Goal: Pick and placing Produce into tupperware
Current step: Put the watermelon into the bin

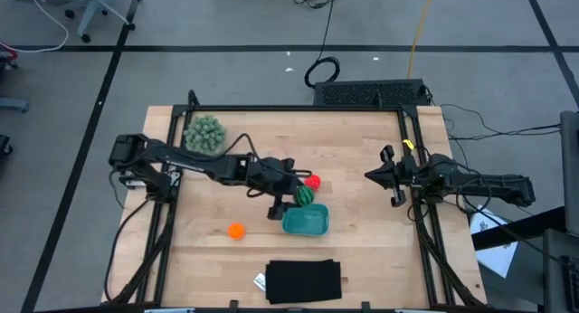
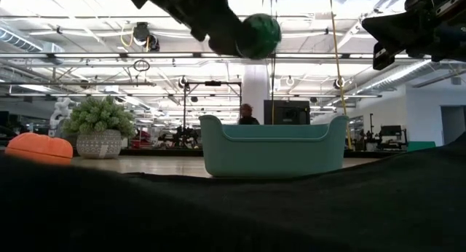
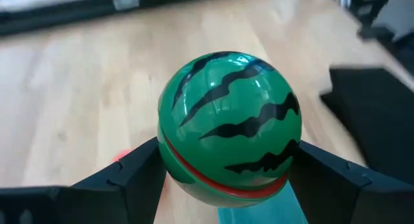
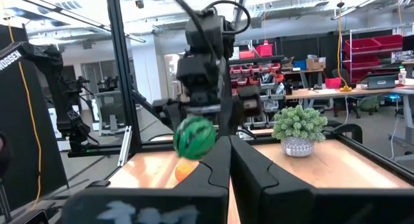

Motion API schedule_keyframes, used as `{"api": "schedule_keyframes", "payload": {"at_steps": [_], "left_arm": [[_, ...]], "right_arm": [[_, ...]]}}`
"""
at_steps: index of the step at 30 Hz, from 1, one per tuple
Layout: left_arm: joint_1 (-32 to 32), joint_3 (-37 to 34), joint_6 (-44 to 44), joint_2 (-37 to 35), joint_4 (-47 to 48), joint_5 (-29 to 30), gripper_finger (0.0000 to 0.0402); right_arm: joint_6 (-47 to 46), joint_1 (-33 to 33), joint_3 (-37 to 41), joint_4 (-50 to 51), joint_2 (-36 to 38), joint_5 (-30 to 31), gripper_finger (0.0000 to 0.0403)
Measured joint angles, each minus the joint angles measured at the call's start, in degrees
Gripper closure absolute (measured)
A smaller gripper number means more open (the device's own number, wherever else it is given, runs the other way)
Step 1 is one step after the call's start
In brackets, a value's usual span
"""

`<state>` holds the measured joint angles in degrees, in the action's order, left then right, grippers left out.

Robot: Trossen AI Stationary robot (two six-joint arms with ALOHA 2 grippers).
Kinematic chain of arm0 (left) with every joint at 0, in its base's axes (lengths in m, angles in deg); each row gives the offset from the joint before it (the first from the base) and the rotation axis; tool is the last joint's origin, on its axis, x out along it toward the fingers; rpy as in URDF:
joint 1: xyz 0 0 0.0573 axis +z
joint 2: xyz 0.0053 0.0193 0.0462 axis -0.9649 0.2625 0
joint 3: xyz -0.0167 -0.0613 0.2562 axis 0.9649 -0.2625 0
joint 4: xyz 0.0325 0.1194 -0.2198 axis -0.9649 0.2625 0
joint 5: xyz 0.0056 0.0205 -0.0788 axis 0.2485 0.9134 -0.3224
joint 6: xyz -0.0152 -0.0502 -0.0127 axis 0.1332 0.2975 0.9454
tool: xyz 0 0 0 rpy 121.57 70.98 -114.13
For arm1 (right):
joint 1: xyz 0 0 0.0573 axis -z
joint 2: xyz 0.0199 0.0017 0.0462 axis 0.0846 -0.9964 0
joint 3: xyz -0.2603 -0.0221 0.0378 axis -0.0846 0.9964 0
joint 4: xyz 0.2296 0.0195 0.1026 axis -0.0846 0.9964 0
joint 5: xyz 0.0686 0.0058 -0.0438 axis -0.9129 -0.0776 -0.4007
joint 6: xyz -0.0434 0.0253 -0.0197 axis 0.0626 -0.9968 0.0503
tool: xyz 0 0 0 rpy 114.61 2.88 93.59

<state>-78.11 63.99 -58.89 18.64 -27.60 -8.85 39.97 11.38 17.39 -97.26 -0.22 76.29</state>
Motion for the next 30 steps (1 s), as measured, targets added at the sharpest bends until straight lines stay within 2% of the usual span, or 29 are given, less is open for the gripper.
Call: {"api": "schedule_keyframes", "payload": {"at_steps": [5, 19, 24, 30], "left_arm": [[0.04, 1.75, 1.16, 1.82, 5.59, 1.34, 0.0117], [-2.17, 13.44, 6.58, 6.48, 25.64, 1.50, 0.0117], [-4.09, 17.02, 8.17, 9.80, 28.63, 2.35, 0.0117], [-5.22, 18.33, 14.96, 12.02, 28.38, 6.01, 0.0117]], "right_arm": [[0.00, 0.00, -0.02, 0.63, -0.06, 0.00, 0.0403], [0.00, 0.00, 0.00, 1.39, -1.57, 0.02, 0.0403], [0.00, 0.00, -0.01, 2.01, -2.14, 0.01, 0.0403], [0.00, 0.00, -0.02, 1.63, -2.78, 0.02, 0.0403]]}}
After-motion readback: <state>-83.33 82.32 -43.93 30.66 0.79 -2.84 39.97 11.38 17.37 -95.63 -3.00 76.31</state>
